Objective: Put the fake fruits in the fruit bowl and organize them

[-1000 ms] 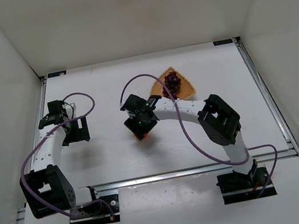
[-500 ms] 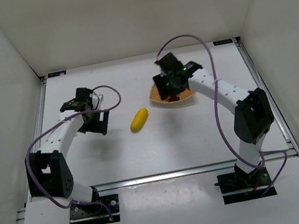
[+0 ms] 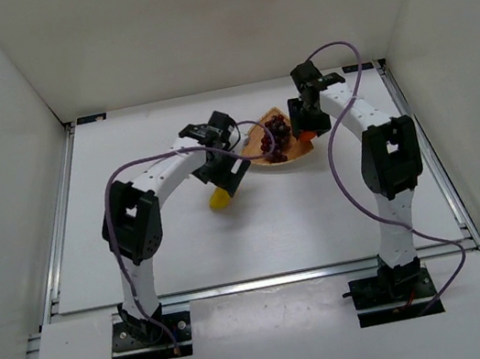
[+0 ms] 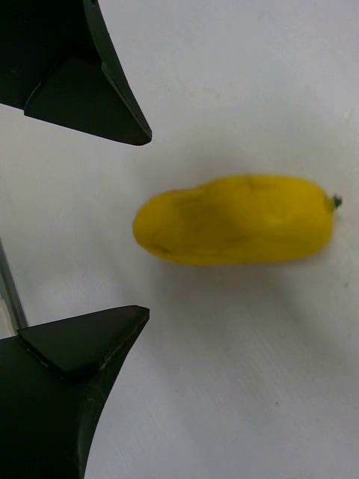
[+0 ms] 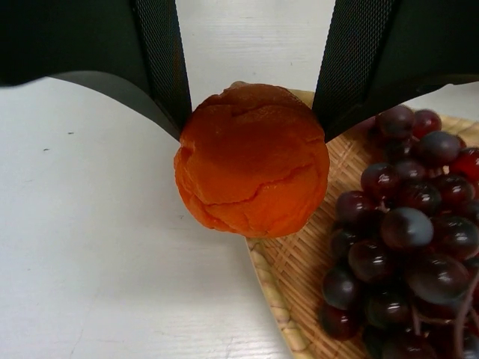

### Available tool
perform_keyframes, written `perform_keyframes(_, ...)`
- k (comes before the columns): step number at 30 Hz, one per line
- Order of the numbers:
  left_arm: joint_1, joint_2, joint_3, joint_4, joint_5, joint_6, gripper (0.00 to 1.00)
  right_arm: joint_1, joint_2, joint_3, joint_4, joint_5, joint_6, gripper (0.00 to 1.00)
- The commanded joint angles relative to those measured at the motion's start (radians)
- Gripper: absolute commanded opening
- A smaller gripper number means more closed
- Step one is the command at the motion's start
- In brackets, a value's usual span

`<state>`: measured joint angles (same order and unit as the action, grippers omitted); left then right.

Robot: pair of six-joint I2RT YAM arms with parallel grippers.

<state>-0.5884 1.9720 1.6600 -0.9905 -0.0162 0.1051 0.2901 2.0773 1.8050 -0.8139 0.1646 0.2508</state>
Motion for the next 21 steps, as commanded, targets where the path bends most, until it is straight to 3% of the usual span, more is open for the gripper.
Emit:
perform_keyframes(1, -0.031, 0.027, 0.027, -0.046, -0.039, -0.002, 0.99, 0.011, -0.033, 0.045, -0.039, -0.034, -0.025, 0.51)
perform_keyframes(5, -0.031, 0.077, 0.049, -0.037, -0.103, -0.022, 0.99, 0.011, -0.043, 0.014, -0.039, -0.079, -0.053, 0.62)
perform_keyframes(12, -0.031, 0.14, 0.07, -0.037, -0.094, -0.022, 0.99, 0.032, -0.085, -0.03, -0.039, -0.054, -0.071, 0.85)
perform_keyframes(16, -0.031, 0.162, 0.07, -0.027, -0.094, -0.022, 0.99, 0.043, -0.129, -0.03, -0.03, -0.054, -0.071, 0.88)
perform_keyframes(20, -0.031, 0.182, 0.061, -0.005, -0.085, -0.022, 0.84, 0.043, -0.204, -0.048, -0.03, -0.025, -0.048, 0.88)
perform_keyframes(21, -0.031, 0.192, 0.061, -0.005, -0.085, -0.022, 0.74, 0.043, -0.22, -0.049, -0.03, -0.025, -0.048, 0.88)
